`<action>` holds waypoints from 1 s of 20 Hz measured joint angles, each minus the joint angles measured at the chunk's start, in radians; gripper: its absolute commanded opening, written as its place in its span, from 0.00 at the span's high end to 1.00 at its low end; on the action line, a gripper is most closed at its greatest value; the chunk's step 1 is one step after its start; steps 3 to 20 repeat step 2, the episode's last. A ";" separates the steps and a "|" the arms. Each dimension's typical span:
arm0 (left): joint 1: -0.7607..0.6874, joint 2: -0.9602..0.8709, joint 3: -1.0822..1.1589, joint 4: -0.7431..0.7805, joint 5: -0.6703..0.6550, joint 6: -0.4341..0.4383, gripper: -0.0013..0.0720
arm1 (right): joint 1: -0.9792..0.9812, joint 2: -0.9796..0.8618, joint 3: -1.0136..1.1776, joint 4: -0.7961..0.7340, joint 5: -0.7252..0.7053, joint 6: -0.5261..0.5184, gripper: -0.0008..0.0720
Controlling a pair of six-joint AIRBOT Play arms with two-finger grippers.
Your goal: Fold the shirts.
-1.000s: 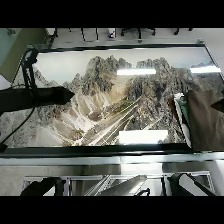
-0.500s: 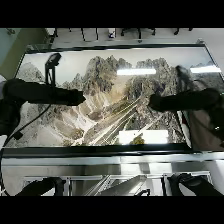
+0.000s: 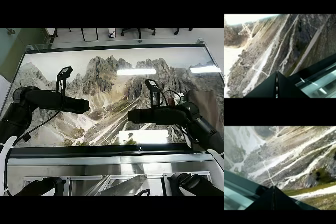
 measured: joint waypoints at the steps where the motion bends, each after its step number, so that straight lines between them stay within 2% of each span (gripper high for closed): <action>1: 0.000 0.000 -0.001 0.000 0.000 0.000 0.96 | 0.002 -0.001 -0.001 0.000 -0.001 0.000 0.95; 20: 0.000 0.000 -0.002 0.001 -0.001 0.000 0.96 | 0.004 -0.002 -0.001 0.000 -0.002 0.000 0.95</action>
